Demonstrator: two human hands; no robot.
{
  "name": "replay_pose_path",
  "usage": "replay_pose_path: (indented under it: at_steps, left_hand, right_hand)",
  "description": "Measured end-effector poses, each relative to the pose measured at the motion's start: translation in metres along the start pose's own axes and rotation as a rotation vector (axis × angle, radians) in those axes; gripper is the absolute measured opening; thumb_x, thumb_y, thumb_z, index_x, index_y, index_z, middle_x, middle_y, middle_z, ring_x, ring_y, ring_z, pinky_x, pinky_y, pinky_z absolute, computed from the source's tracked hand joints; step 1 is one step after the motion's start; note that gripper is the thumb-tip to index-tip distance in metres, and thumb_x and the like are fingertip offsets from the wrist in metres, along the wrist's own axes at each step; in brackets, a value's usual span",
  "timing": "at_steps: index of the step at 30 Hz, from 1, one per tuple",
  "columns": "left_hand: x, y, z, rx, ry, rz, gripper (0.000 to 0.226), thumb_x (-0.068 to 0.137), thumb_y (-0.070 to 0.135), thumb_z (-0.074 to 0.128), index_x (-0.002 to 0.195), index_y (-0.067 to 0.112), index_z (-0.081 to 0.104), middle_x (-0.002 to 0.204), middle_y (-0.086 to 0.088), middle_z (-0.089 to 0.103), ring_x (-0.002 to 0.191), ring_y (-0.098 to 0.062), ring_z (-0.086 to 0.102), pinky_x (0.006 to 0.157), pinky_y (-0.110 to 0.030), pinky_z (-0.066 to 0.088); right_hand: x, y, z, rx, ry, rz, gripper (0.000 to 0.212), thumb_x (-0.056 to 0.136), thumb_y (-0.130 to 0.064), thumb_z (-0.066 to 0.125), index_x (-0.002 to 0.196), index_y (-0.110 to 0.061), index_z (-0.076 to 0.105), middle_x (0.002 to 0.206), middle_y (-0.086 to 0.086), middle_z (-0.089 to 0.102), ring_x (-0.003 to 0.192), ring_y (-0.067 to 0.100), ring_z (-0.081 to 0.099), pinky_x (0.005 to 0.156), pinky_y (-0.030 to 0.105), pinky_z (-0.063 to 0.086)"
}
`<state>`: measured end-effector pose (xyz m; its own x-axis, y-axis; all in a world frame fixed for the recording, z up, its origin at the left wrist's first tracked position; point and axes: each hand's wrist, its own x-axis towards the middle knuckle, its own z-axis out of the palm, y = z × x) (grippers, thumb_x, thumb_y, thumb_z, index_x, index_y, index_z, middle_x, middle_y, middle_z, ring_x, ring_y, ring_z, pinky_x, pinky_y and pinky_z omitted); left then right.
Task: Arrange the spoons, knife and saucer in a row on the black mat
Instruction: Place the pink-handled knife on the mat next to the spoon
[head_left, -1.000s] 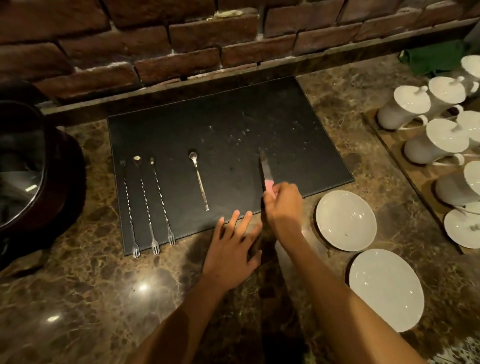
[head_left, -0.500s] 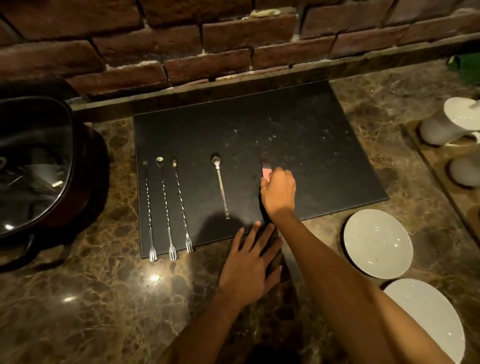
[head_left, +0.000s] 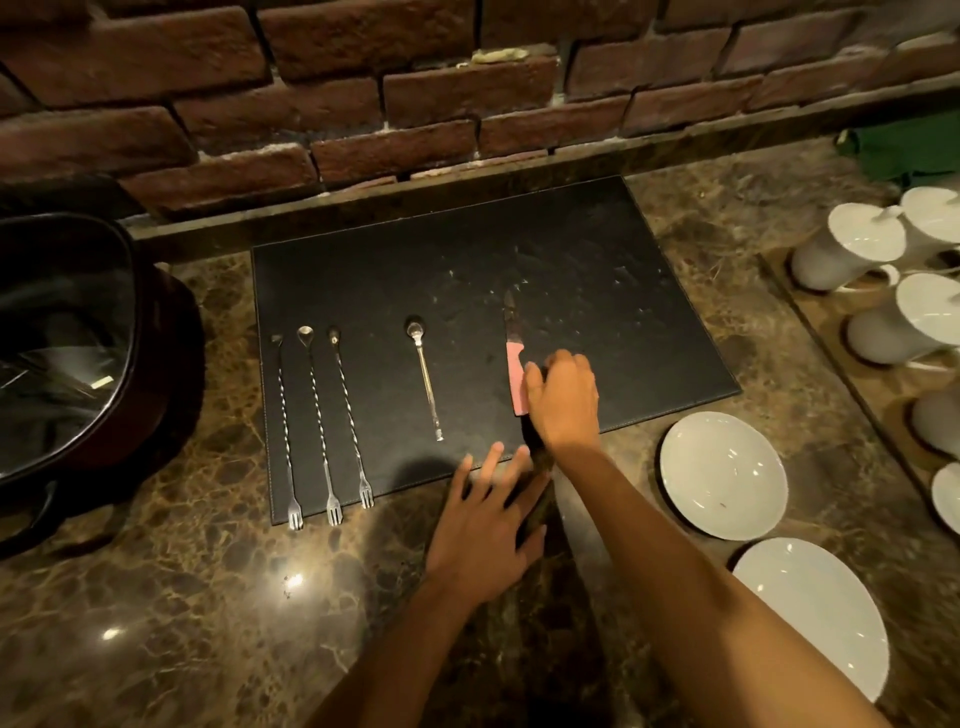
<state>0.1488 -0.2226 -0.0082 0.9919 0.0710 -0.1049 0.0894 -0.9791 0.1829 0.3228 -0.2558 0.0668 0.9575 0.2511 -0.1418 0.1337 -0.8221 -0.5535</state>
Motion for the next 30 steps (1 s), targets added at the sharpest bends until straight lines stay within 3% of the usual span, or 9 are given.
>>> replay_pose_path:
  at_steps: [4, 7, 12, 17, 21, 26, 29, 30]
  left_hand:
    - [-0.002, 0.002, -0.002, -0.048, 0.028, 0.010, 0.058, 0.093, 0.051, 0.053, 0.146, 0.028, 0.057, 0.160, -0.007, 0.045, 0.150, -0.034, 0.038, 0.119, -0.059, 0.032]
    - [-0.001, 0.007, -0.009, 0.050, -0.028, -0.043, 0.059, 0.096, 0.055, 0.037, 0.144, 0.030, 0.060, 0.158, -0.005, 0.049, 0.147, -0.034, 0.043, 0.116, -0.057, 0.038]
    - [-0.008, 0.041, -0.026, -0.039, 0.030, -0.107, 0.056, 0.102, 0.050, 0.044, 0.155, 0.030, 0.044, 0.166, -0.006, 0.035, 0.156, -0.033, 0.027, 0.124, -0.052, 0.021]
    - [-0.016, 0.102, -0.040, -0.306, 0.053, -0.136, 0.058, 0.107, 0.049, 0.038, 0.162, 0.033, 0.027, 0.172, 0.000, 0.020, 0.160, -0.022, 0.011, 0.127, -0.039, 0.003]
    - [-0.022, 0.158, -0.036, -0.579, 0.049, -0.199, 0.058, 0.107, 0.048, 0.043, 0.161, 0.035, 0.027, 0.171, 0.007, 0.022, 0.159, -0.015, 0.014, 0.127, -0.038, 0.010]
    - [-0.016, 0.224, -0.024, -1.112, 0.081, -0.539, 0.050, 0.106, 0.037, 0.053, 0.155, 0.031, 0.043, 0.157, 0.006, 0.047, 0.141, -0.009, 0.043, 0.112, -0.025, 0.031]
    - [-0.008, 0.256, -0.026, -1.327, 0.177, -0.819, 0.037, 0.108, 0.027, 0.051, 0.143, 0.020, 0.057, 0.143, -0.005, 0.061, 0.131, -0.020, 0.056, 0.115, -0.037, 0.041]
    - [-0.004, 0.264, -0.027, -1.429, 0.210, -0.919, 0.030, 0.108, 0.025, 0.050, 0.134, 0.020, 0.063, 0.132, -0.007, 0.067, 0.121, -0.023, 0.062, 0.109, -0.040, 0.048]
  right_hand:
    - [-0.037, 0.035, -0.044, 0.071, 0.035, 0.068, 0.027, 0.098, -0.029, 0.051, 0.112, -0.010, 0.063, 0.114, 0.009, 0.060, 0.095, 0.018, 0.057, 0.081, 0.029, 0.045]
    - [-0.072, 0.075, -0.089, 0.134, 0.130, 0.111, 0.019, 0.097, -0.023, 0.054, 0.108, -0.012, 0.065, 0.108, 0.008, 0.067, 0.086, 0.013, 0.055, 0.081, 0.027, 0.044]
    - [-0.128, 0.145, -0.168, 0.147, 0.253, 0.182, 0.018, 0.093, -0.012, 0.053, 0.095, -0.005, 0.070, 0.093, 0.014, 0.071, 0.075, 0.019, 0.055, 0.069, 0.027, 0.039]
    - [-0.164, 0.202, -0.215, 0.215, 0.306, 0.268, 0.017, 0.091, -0.008, 0.056, 0.096, 0.001, 0.069, 0.090, 0.017, 0.069, 0.079, 0.026, 0.057, 0.072, 0.032, 0.039]
    - [-0.158, 0.242, -0.227, 0.252, 0.222, 0.254, 0.017, 0.091, -0.006, 0.056, 0.094, 0.002, 0.071, 0.090, 0.018, 0.070, 0.081, 0.029, 0.059, 0.072, 0.032, 0.041]
    - [-0.118, 0.293, -0.226, 0.280, 0.050, 0.194, 0.019, 0.091, -0.003, 0.055, 0.100, 0.004, 0.071, 0.096, 0.017, 0.071, 0.083, 0.025, 0.060, 0.074, 0.029, 0.040]
    - [-0.100, 0.310, -0.222, 0.345, -0.089, 0.175, 0.019, 0.093, -0.003, 0.055, 0.100, 0.007, 0.069, 0.100, 0.021, 0.071, 0.087, 0.032, 0.063, 0.078, 0.035, 0.047]
    - [-0.097, 0.315, -0.222, 0.370, -0.125, 0.176, 0.018, 0.093, -0.002, 0.055, 0.097, 0.009, 0.068, 0.098, 0.025, 0.070, 0.084, 0.035, 0.063, 0.078, 0.040, 0.050]
